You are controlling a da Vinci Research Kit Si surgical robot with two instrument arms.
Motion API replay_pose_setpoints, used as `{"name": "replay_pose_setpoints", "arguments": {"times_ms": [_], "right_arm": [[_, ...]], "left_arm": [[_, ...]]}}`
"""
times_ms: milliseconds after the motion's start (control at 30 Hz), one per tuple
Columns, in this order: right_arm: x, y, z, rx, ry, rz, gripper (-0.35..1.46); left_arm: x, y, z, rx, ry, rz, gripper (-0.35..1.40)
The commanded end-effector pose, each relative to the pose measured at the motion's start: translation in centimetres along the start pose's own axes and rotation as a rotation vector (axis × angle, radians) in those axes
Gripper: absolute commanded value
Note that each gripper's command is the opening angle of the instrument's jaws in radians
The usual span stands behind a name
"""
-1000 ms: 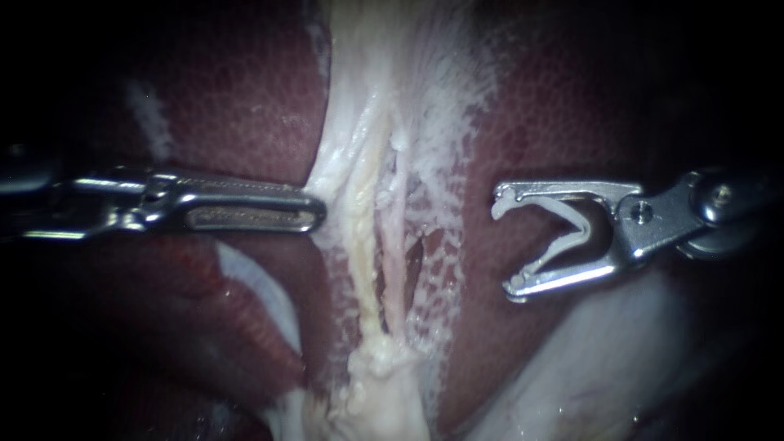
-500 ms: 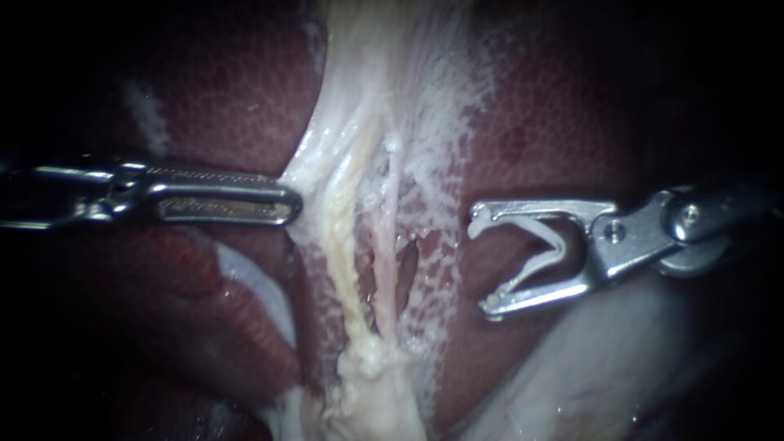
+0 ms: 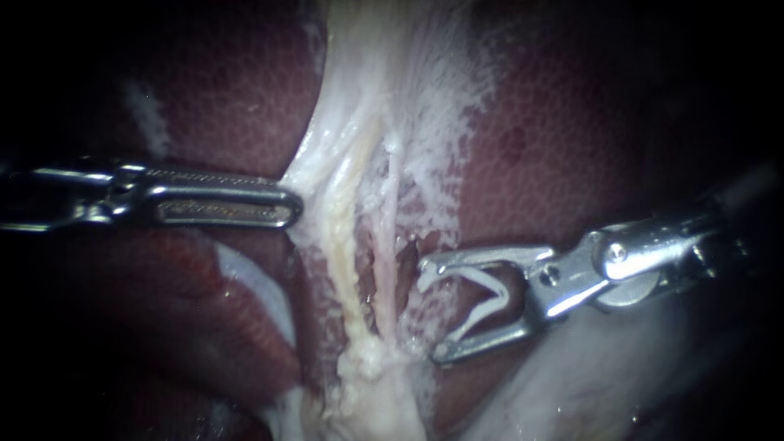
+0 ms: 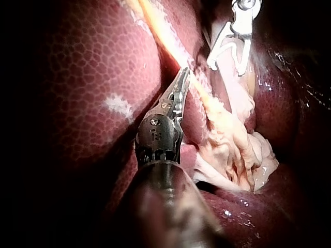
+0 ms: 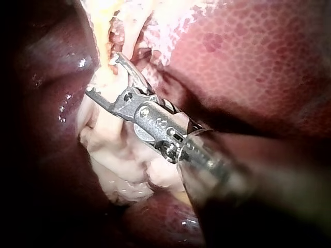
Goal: Clipping first clip left tube
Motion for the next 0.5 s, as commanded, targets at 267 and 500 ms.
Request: {"name": "replay_pose_setpoints", "arguments": {"times_ms": [267,500], "right_arm": [[-0.1,0.12,0.35,0.011,-0.02,0.019,0.58],[-0.2,0.13,0.67,0.031,-0.028,0.026,0.58]], "left_arm": [[-0.02,-0.05,-0.01,-0.003,0.0,-0.001,-0.35],[-0.02,-0.05,-0.01,-0.003,0.0,0.004,-0.35]]}}
